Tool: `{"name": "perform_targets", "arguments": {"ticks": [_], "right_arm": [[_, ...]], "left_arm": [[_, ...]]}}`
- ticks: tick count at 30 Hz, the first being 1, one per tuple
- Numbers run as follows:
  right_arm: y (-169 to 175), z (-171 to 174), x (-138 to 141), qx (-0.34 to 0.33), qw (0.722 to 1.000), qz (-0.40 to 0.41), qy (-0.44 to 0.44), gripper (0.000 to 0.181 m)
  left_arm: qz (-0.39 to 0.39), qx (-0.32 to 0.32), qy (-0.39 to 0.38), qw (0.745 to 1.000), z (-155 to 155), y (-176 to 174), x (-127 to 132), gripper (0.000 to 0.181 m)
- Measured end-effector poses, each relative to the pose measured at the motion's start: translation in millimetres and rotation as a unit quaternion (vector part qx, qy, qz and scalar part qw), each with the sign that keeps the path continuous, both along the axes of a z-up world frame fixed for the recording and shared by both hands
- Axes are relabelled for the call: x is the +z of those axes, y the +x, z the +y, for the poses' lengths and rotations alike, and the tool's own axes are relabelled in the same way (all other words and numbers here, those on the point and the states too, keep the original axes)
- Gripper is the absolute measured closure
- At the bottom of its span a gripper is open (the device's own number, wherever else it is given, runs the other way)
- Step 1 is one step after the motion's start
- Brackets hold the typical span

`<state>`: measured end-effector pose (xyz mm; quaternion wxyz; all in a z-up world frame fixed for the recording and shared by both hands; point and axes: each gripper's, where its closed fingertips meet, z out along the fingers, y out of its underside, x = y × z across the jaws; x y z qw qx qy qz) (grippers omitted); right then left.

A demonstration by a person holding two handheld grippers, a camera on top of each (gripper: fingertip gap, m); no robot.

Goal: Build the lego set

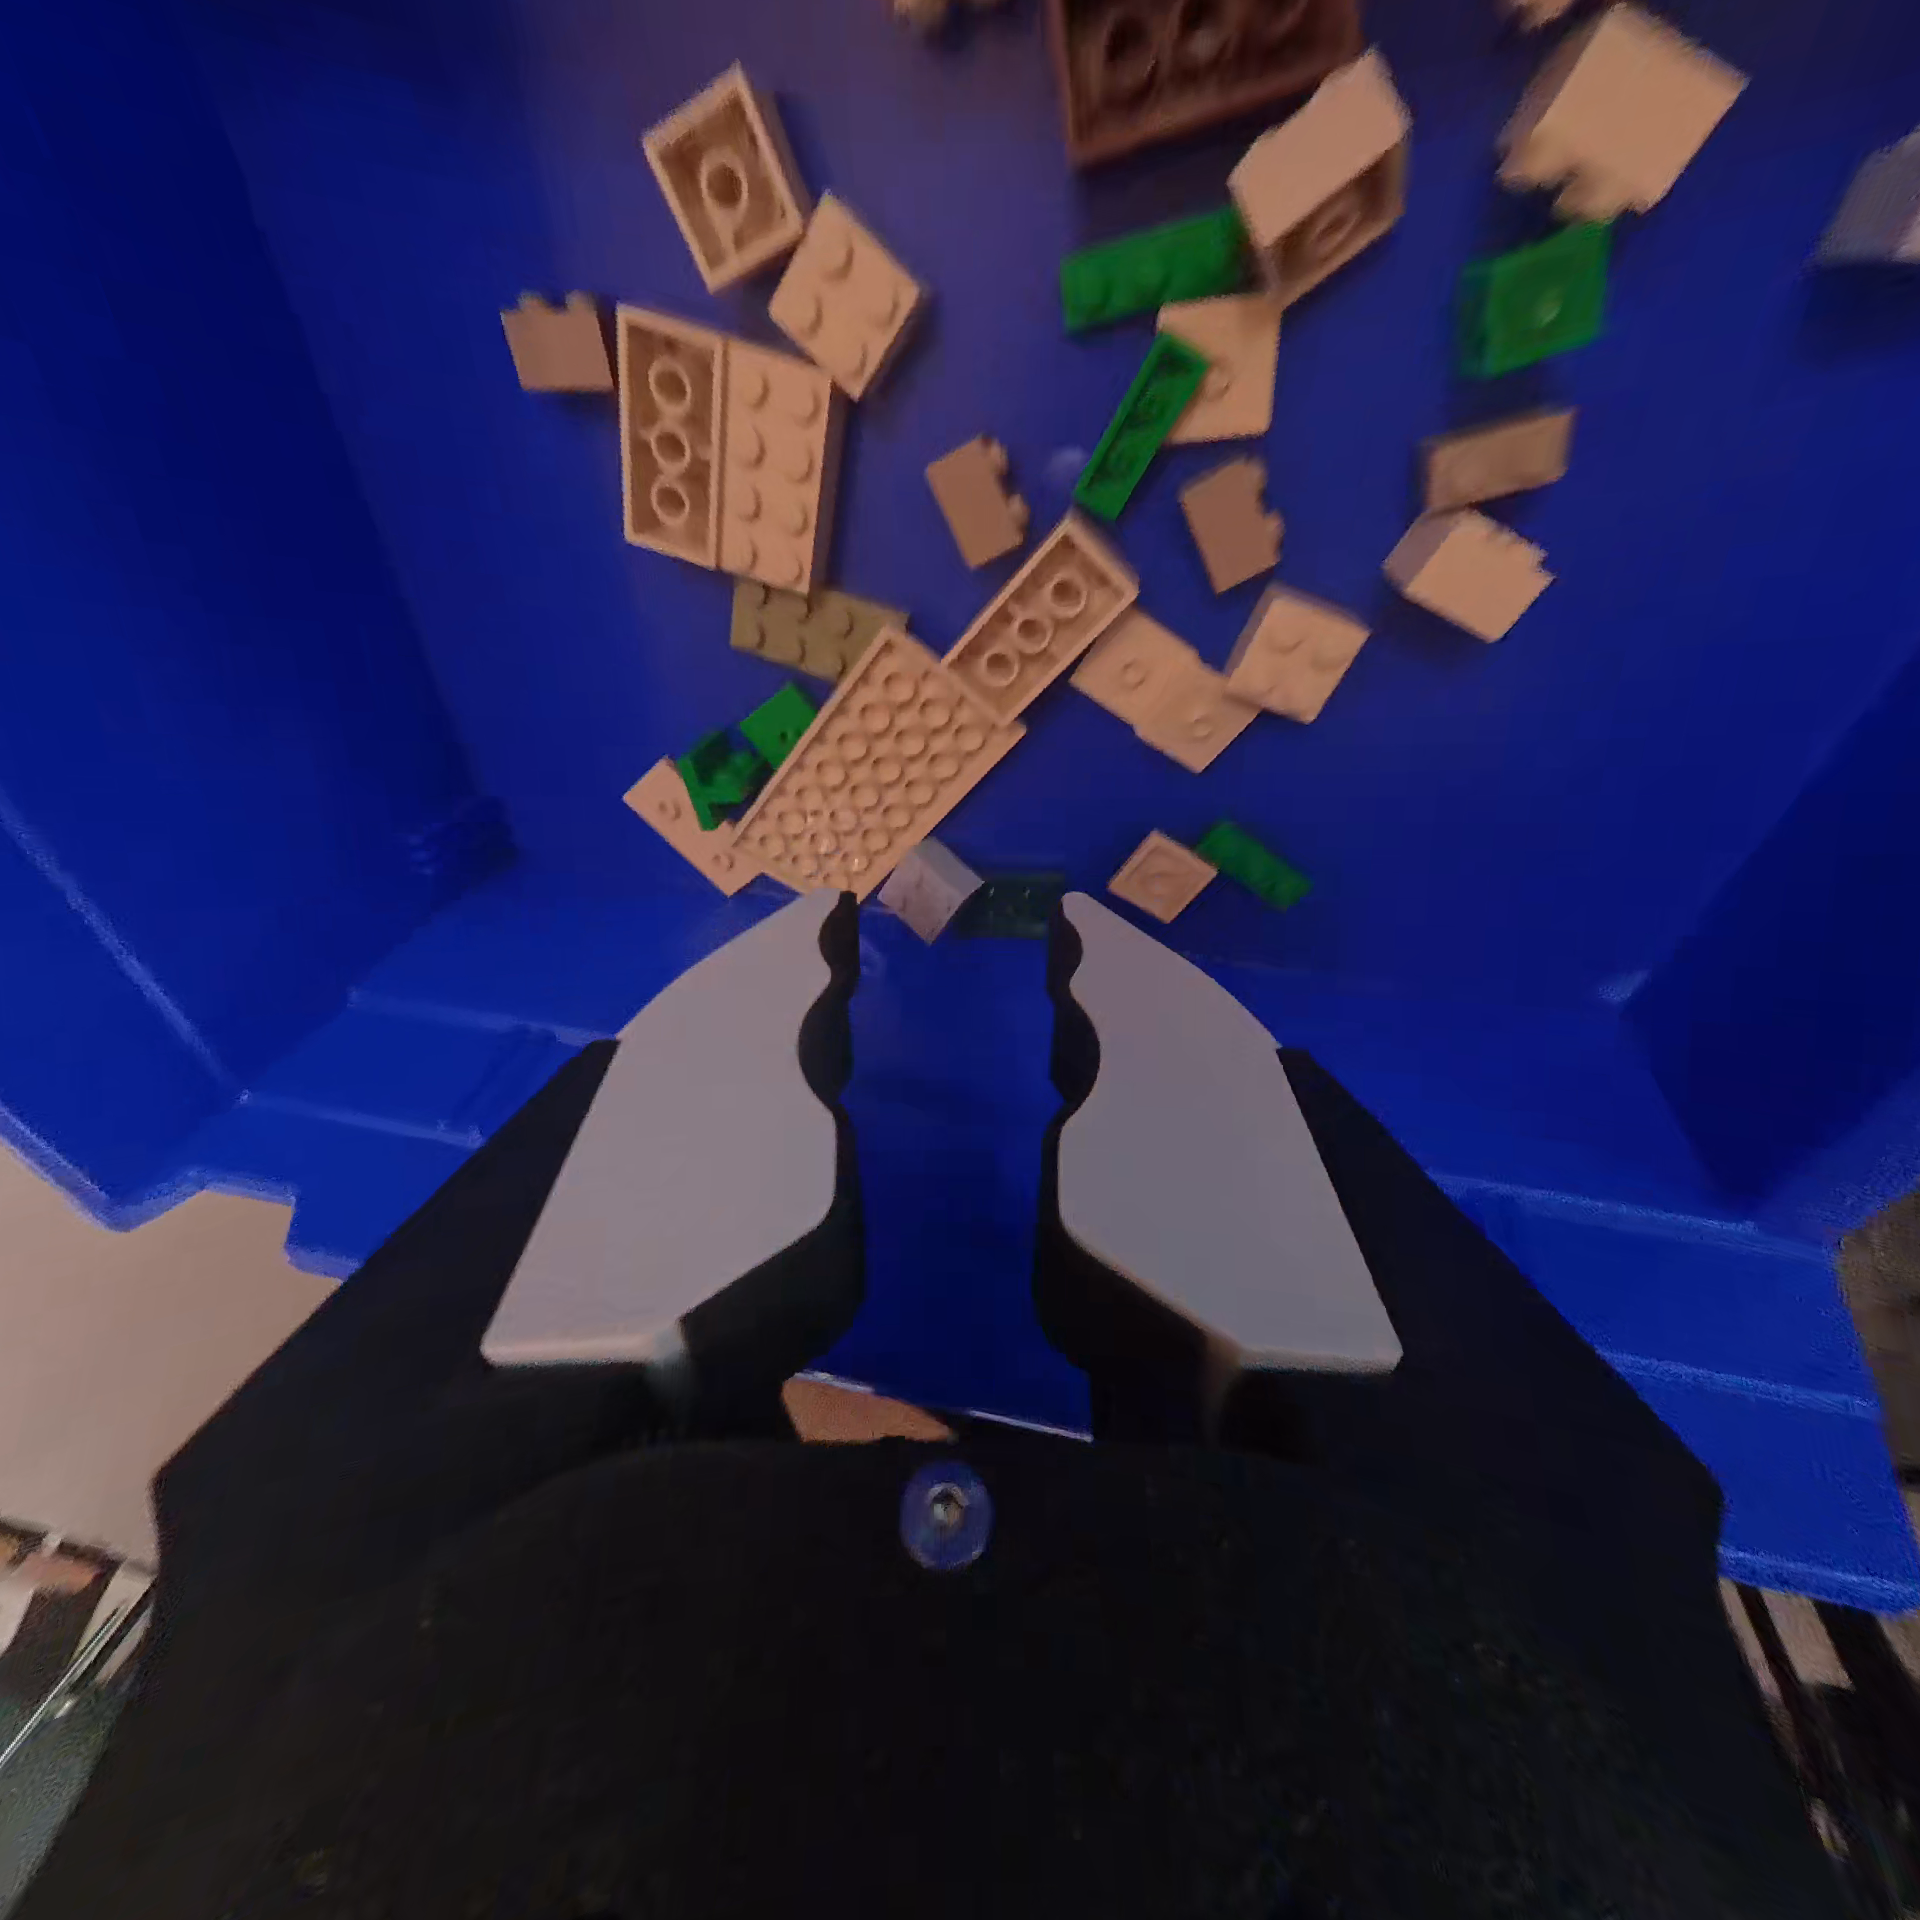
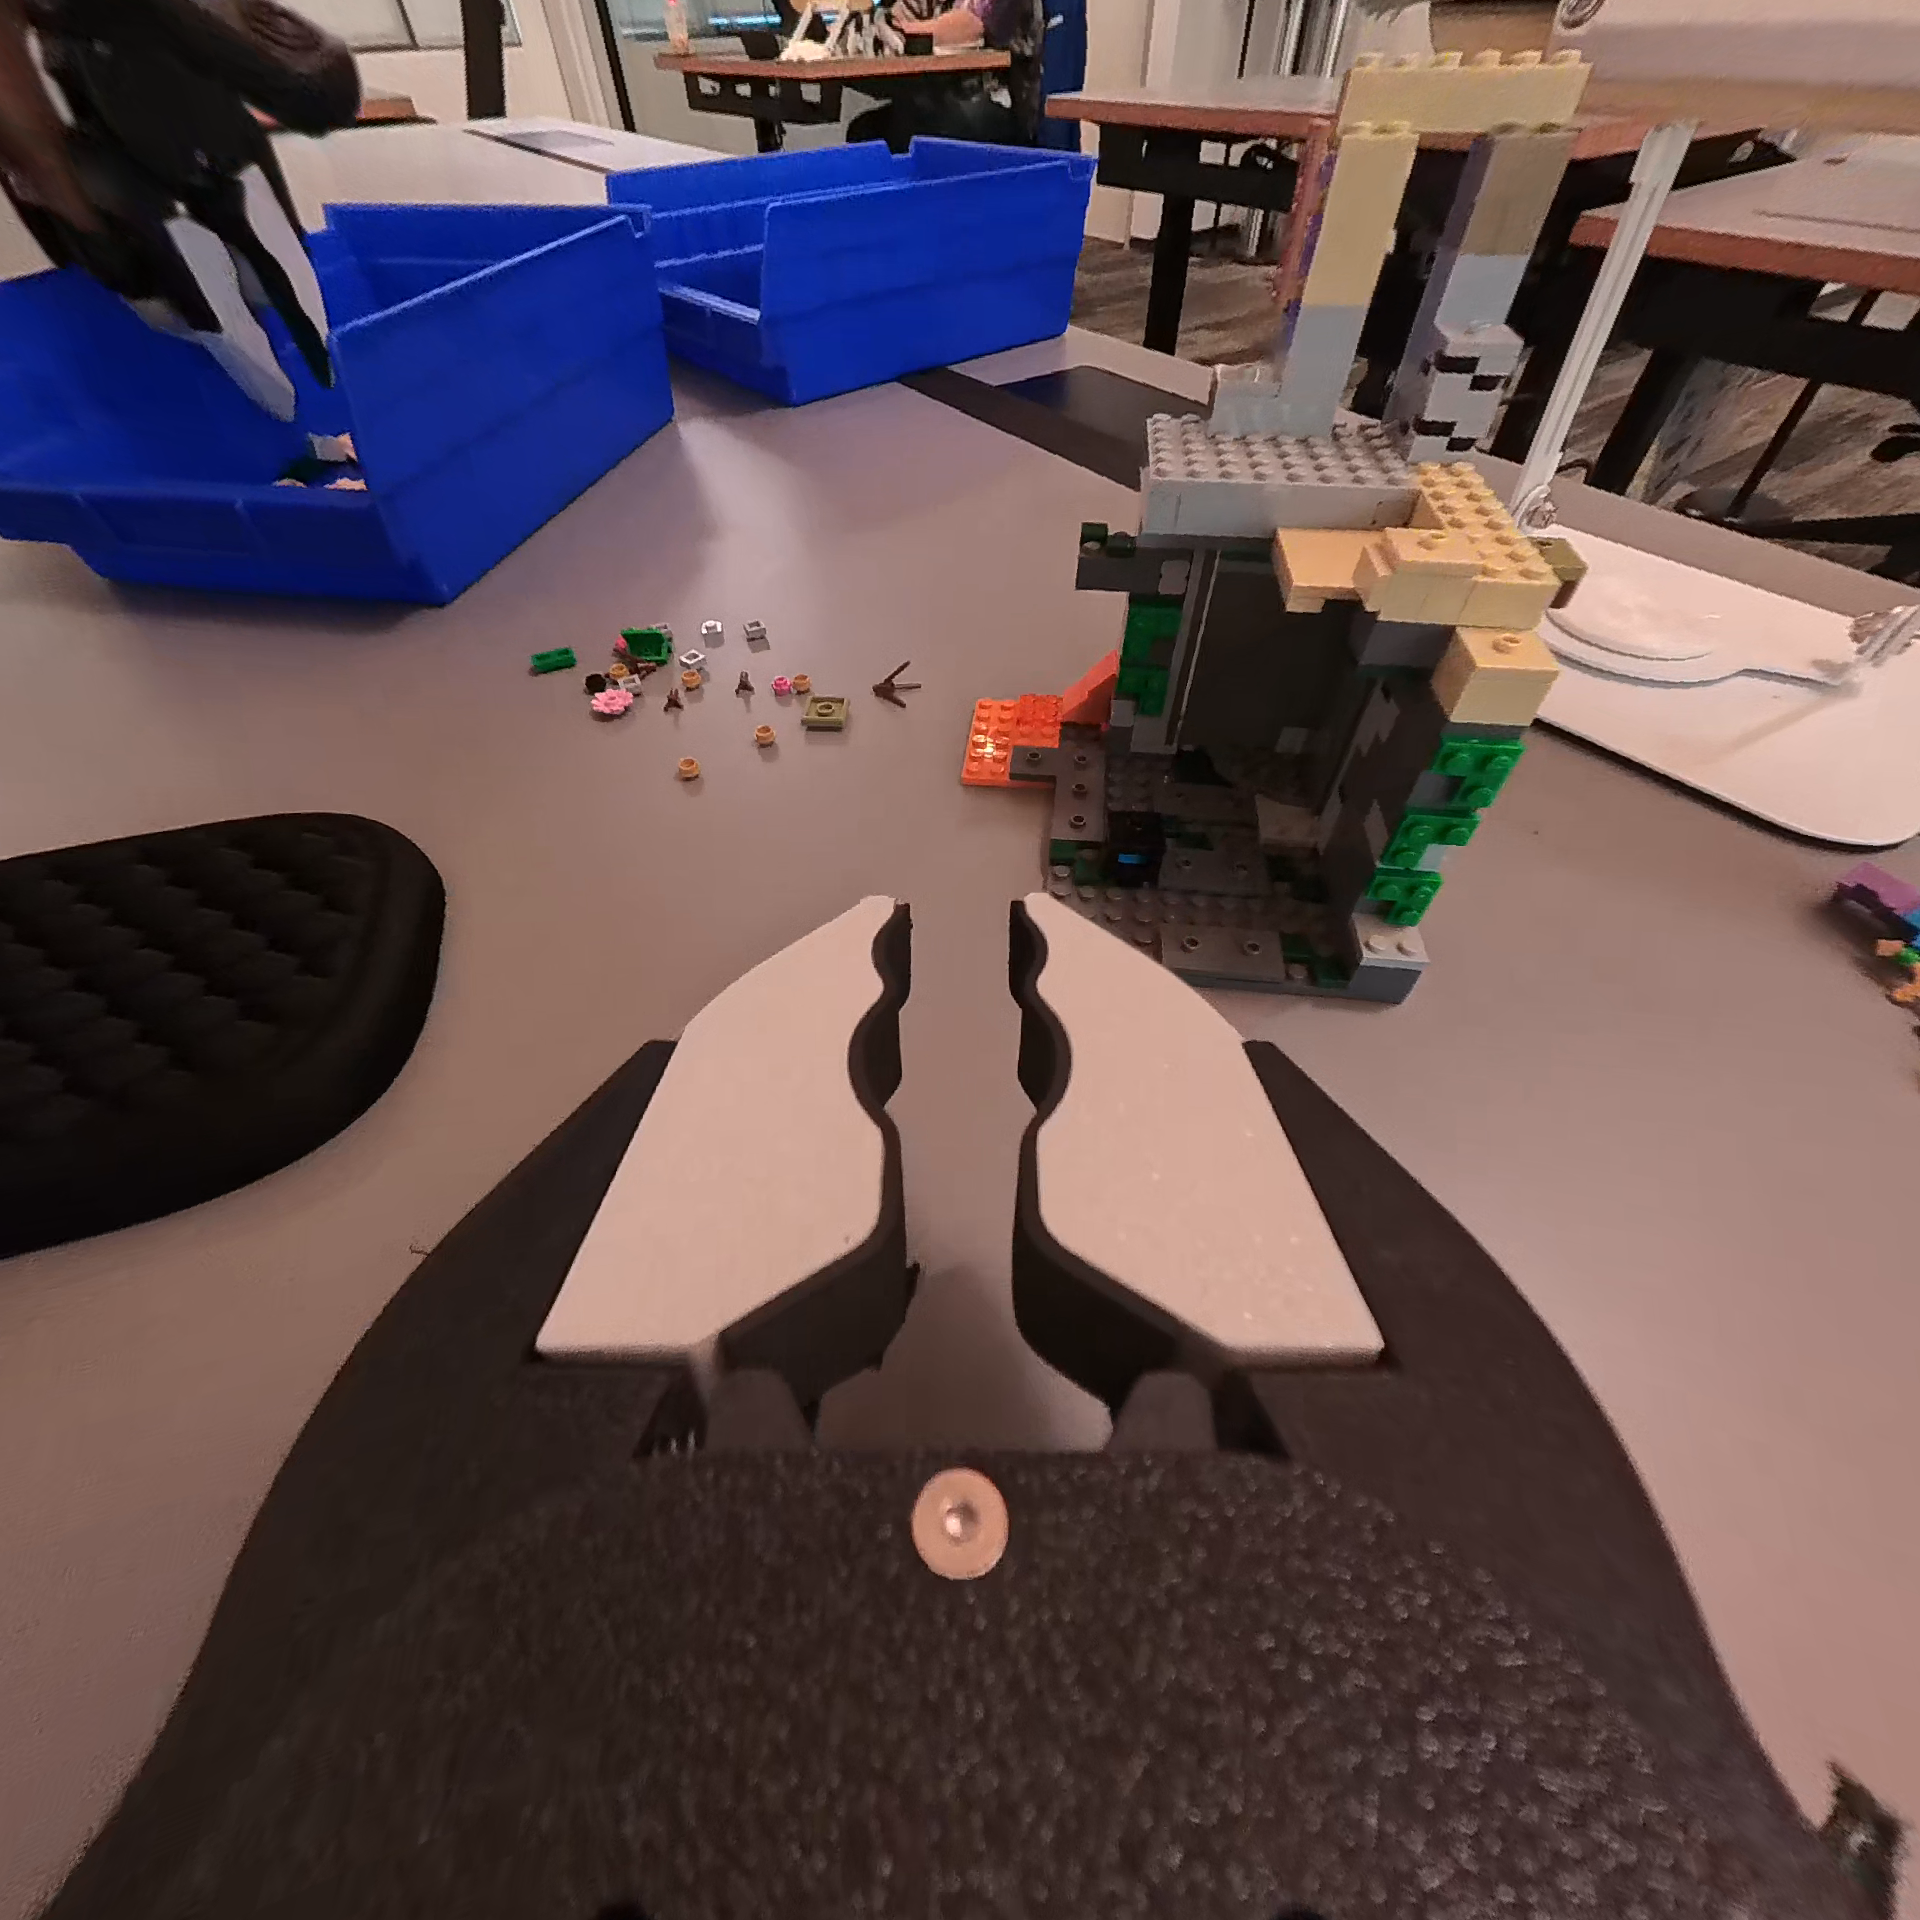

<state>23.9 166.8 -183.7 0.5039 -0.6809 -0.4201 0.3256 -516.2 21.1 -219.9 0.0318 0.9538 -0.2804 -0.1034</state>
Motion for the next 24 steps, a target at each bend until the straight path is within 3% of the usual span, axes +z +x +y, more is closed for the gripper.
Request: {"name": "perform_targets", "arguments": {"ticks": [8,16,20,24], "right_arm": [[2.1,2.4,-1.9,-0.004,1.000,-0.003,0.000,0.165],[3.0,2.7,-2.1,-0.006,1.000,-0.008,0.004,0.167],[3.4,2.5,-0.2,-0.006,1.000,-0.005,0.006,0.167],[2.9,1.1,2.7,-0.004,1.000,-0.003,0.011,0.168]], "left_arm": [[0.046,0.016,-0.102,0.994,-9.6,-9.8,-20.1,0.150],[0.068,0.021,-0.122,0.990,-11.2,-13.8,-27.3,0.167],[0.084,0.015,-0.083,0.993,-2.7,-12.1,-12.1,0.167],[0.104,-0.015,0.022,0.994,25.5,9.5,29.4,0.168]]}}
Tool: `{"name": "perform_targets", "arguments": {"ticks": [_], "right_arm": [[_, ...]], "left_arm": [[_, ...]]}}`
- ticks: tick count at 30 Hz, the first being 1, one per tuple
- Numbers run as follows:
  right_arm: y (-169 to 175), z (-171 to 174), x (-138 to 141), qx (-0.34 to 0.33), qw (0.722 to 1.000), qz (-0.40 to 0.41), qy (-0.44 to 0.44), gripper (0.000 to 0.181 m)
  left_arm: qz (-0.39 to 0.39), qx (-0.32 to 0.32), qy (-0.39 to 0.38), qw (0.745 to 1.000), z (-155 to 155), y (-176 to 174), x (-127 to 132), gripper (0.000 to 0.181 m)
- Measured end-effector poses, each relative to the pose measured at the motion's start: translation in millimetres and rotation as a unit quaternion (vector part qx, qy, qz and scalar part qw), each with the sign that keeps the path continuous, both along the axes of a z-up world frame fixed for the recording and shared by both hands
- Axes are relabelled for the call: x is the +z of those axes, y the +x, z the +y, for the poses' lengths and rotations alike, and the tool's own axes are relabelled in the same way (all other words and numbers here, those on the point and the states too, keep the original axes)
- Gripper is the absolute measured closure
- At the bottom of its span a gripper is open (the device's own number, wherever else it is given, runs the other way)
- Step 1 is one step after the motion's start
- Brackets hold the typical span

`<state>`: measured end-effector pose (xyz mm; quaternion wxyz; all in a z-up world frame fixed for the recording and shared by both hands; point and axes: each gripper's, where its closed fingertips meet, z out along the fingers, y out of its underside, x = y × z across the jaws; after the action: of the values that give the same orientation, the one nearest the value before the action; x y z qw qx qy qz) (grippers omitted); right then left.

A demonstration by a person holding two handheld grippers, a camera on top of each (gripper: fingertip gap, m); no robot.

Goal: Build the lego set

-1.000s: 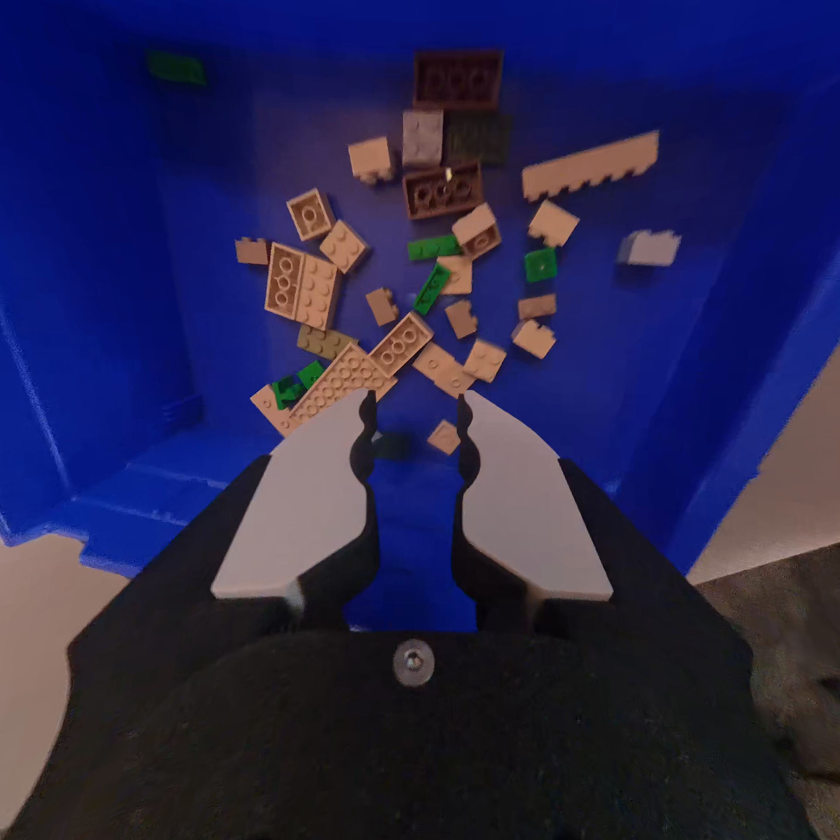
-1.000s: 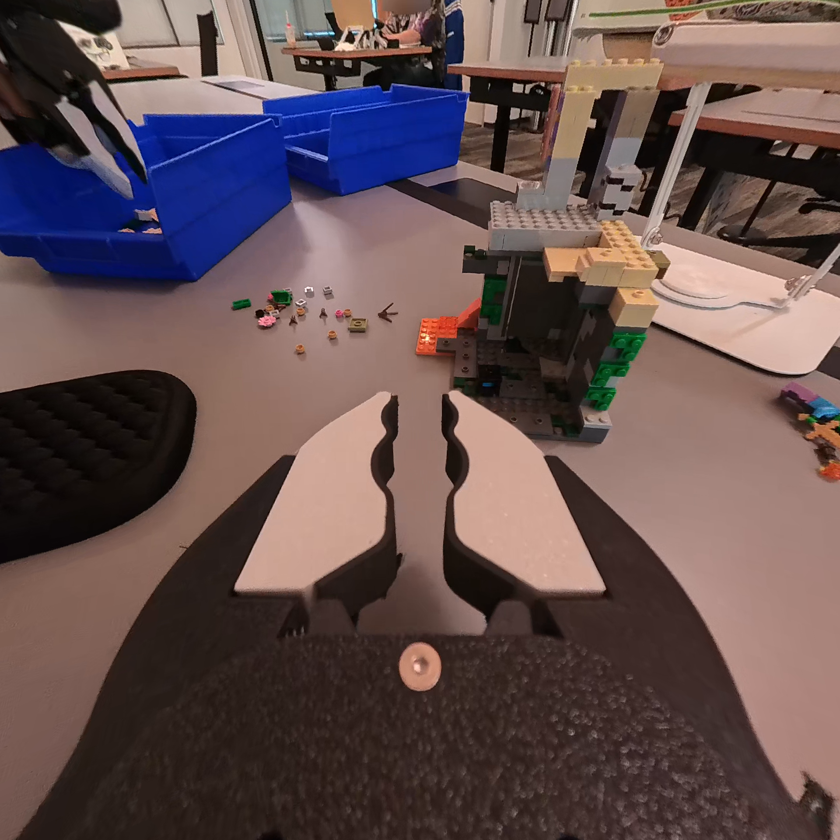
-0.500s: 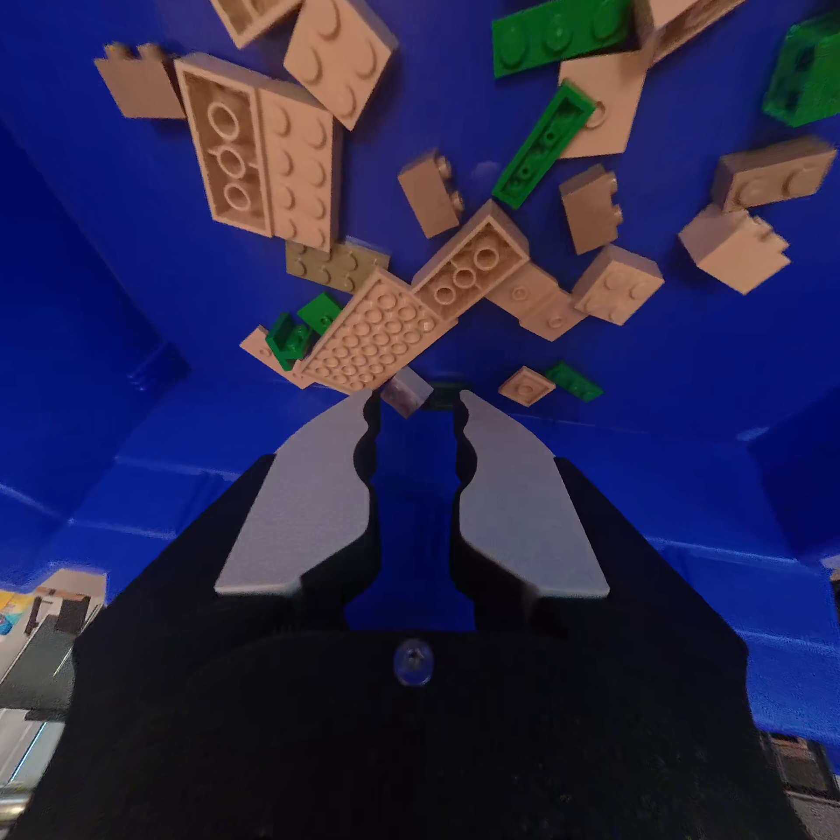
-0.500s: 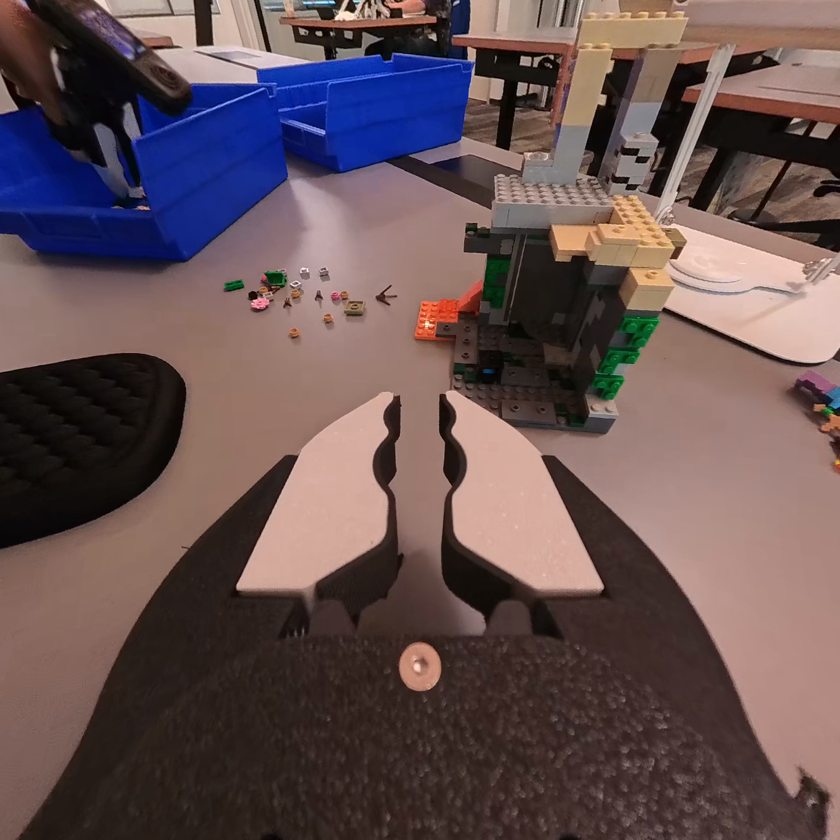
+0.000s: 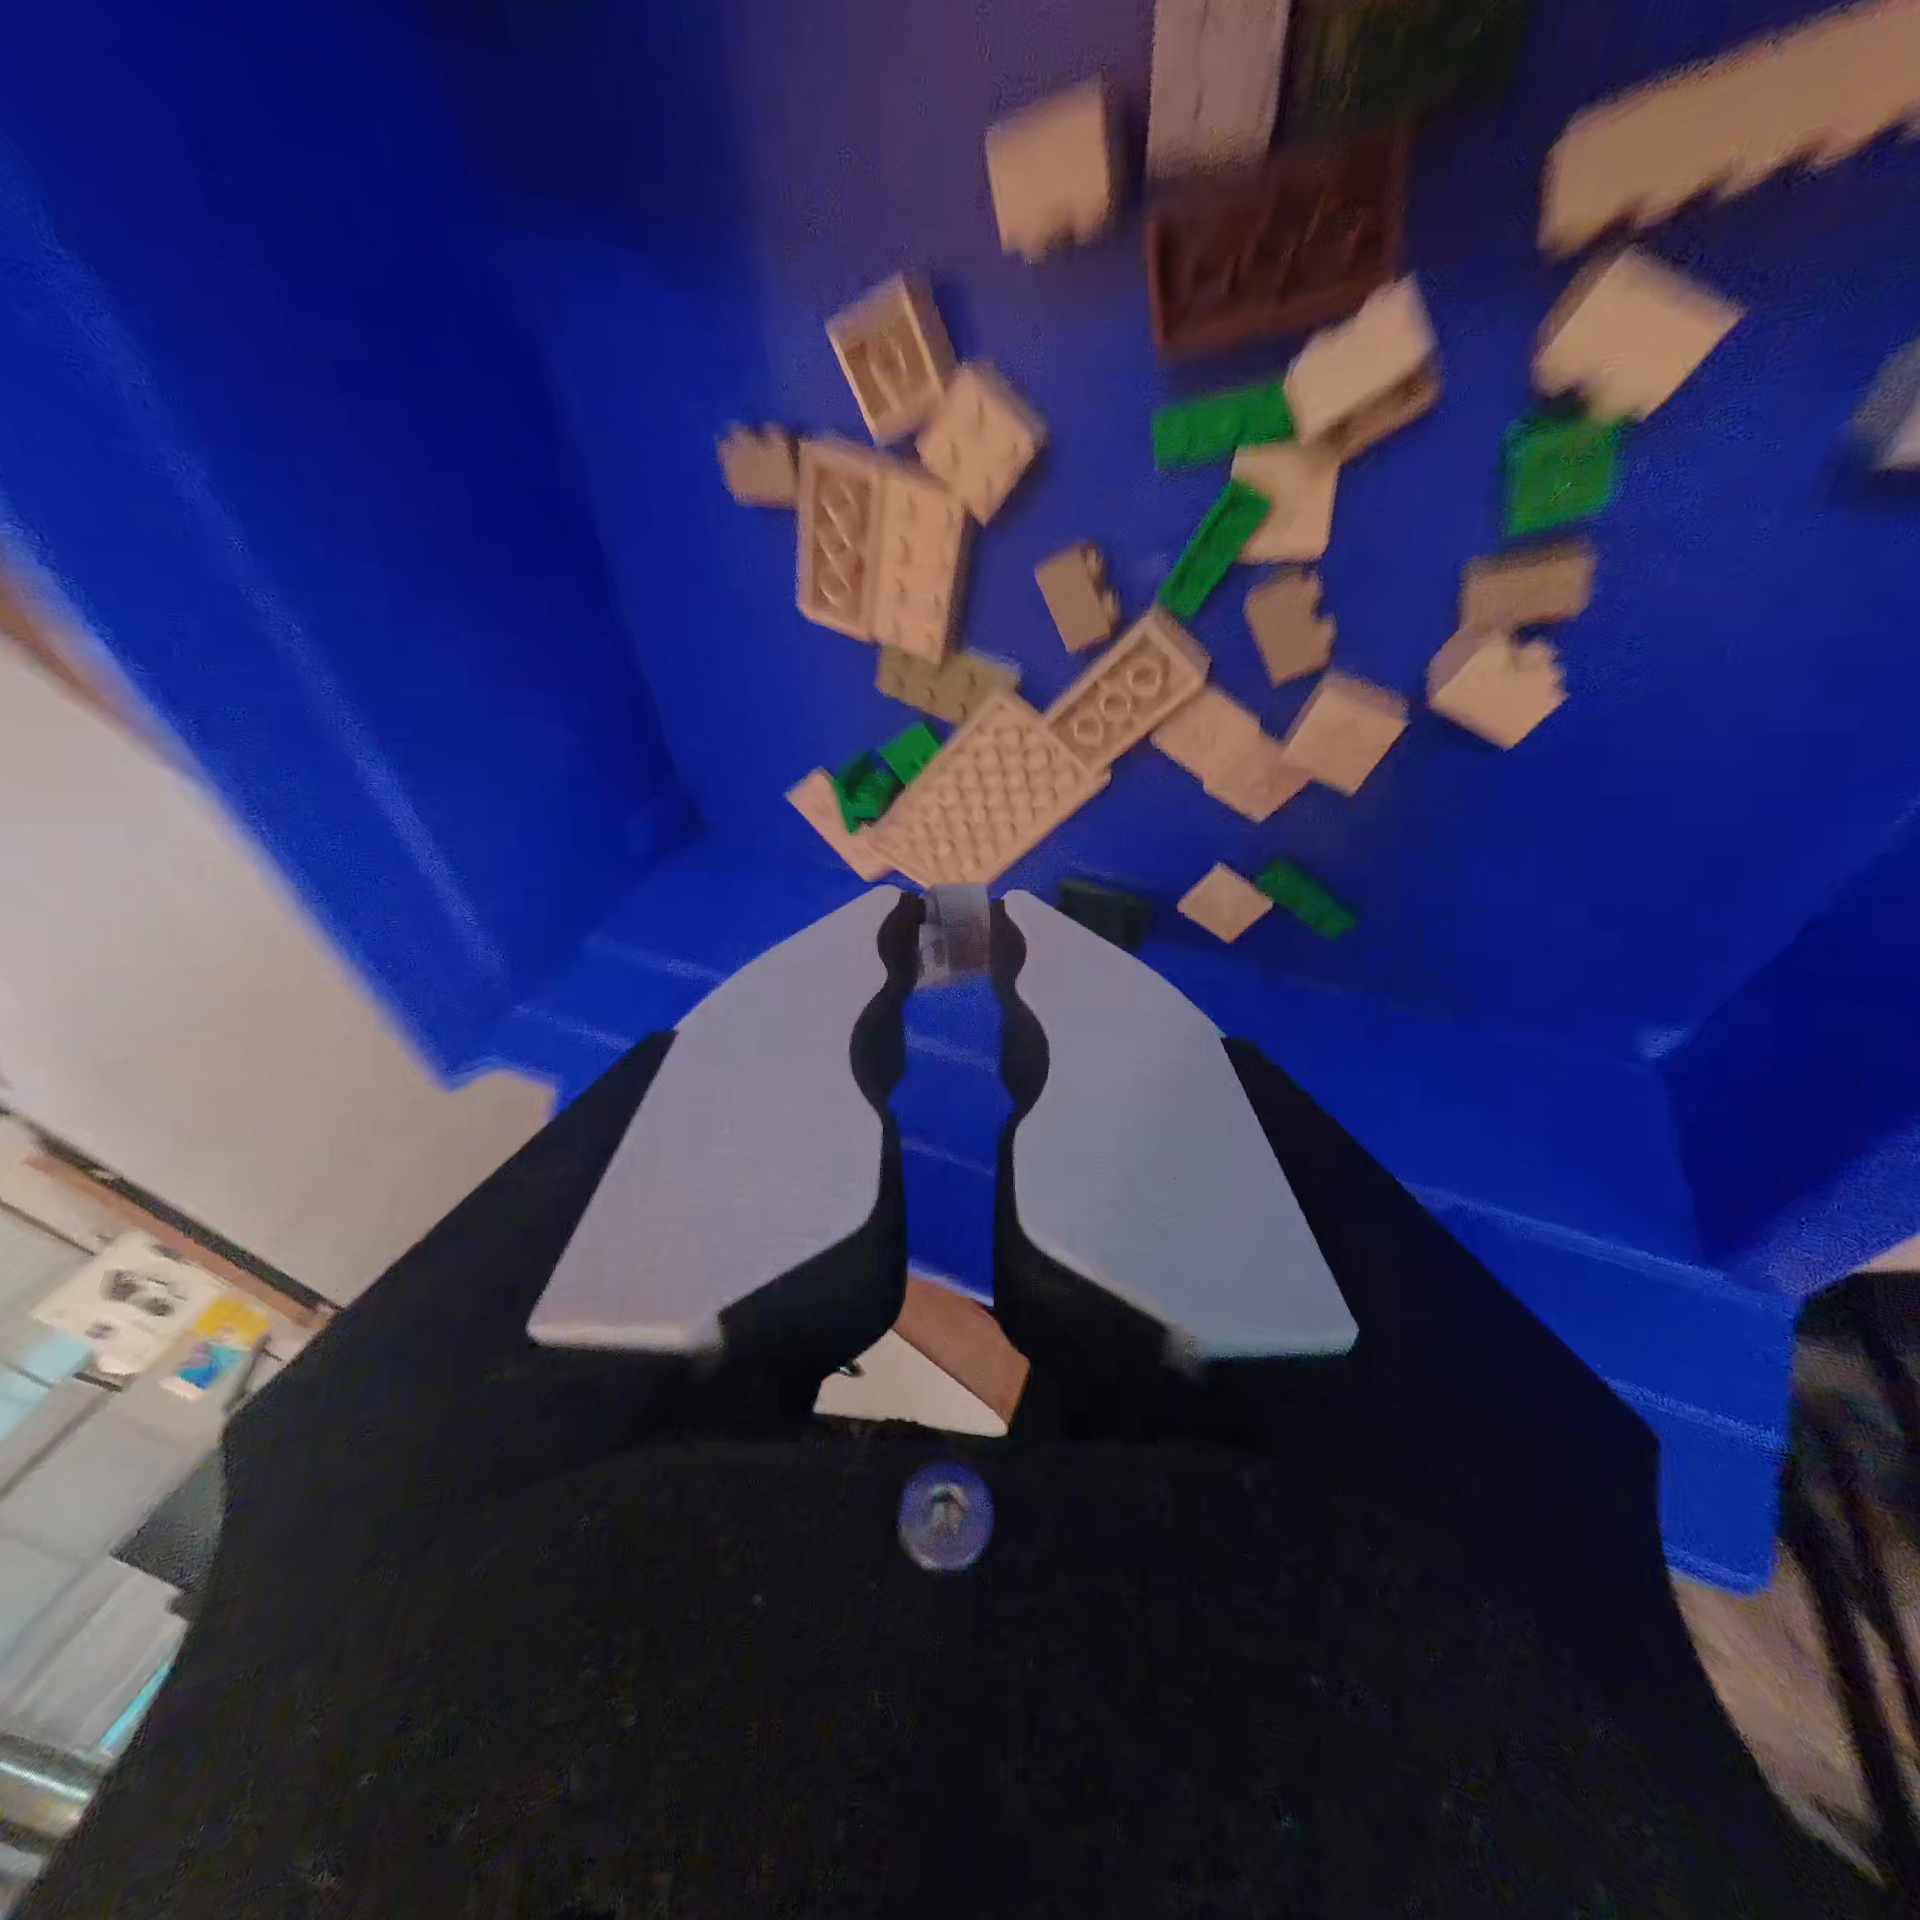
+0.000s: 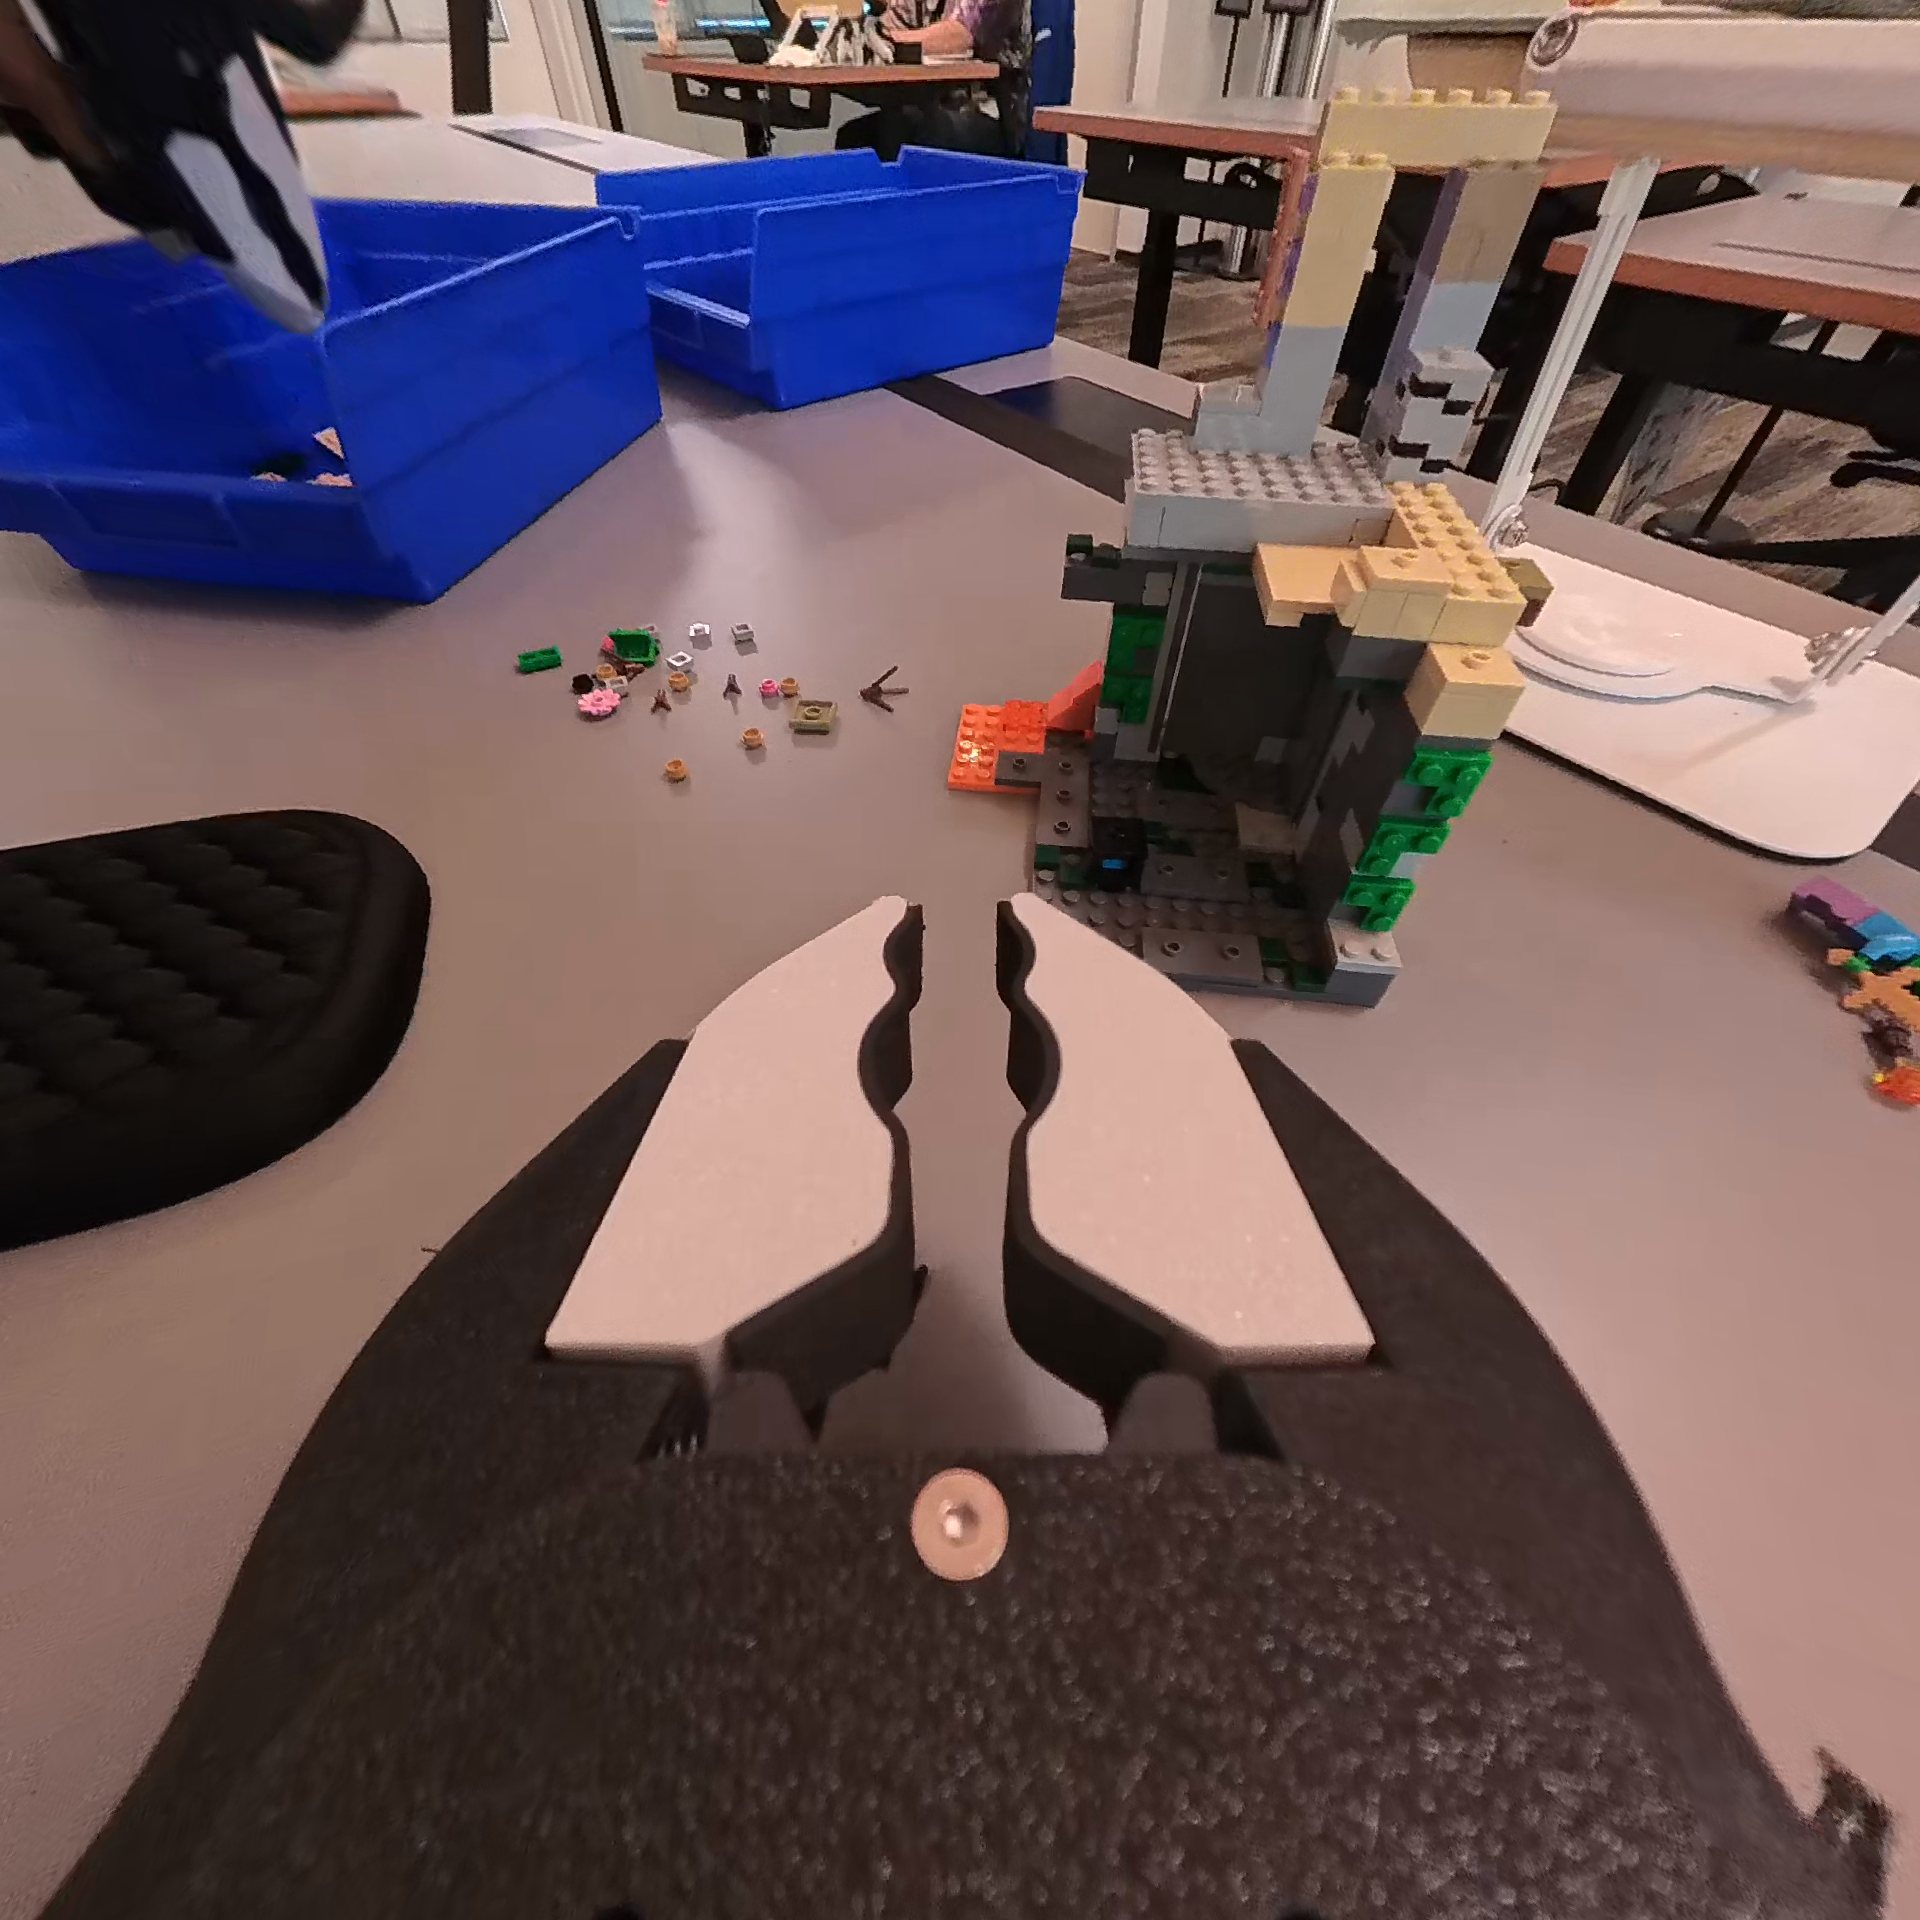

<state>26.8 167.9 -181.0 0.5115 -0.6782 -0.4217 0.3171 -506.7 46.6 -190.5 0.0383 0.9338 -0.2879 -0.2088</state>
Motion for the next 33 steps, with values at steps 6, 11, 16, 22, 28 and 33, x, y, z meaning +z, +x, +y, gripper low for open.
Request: {"name": "perform_targets", "arguments": {"ticks": [6,11,16,22,28,33], "right_arm": [[-0.4,-2.4,6.3,0.001,1.000,0.006,0.008,0.168],[4.6,-3.5,18.4,-0.008,1.000,0.017,0.019,0.169],[18.3,-6.7,25.8,-0.023,0.999,0.030,0.026,0.171],[39.7,-7.1,24.2,-0.046,0.998,0.041,0.018,0.172],[46.5,-5.5,30.5,-0.050,0.997,0.061,0.013,0.172],[44.4,-8.1,31.0,-0.041,0.997,0.061,0.012,0.172]], "left_arm": [[-0.017,-0.167,0.163,0.972,60.4,133.3,67.6,0.168],[-0.065,-0.326,0.191,0.924,83.9,279.1,60.7,0.169],[-0.101,-0.425,0.163,0.885,95.9,385.0,15.8,0.169],[-0.130,-0.476,0.124,0.861,101.2,449.6,-27.3,0.168],[-0.178,-0.477,0.093,0.856,93.4,472.5,-46.6,0.166],[-0.243,-0.444,0.071,0.859,80.5,477.0,-53.8,0.155]]}}
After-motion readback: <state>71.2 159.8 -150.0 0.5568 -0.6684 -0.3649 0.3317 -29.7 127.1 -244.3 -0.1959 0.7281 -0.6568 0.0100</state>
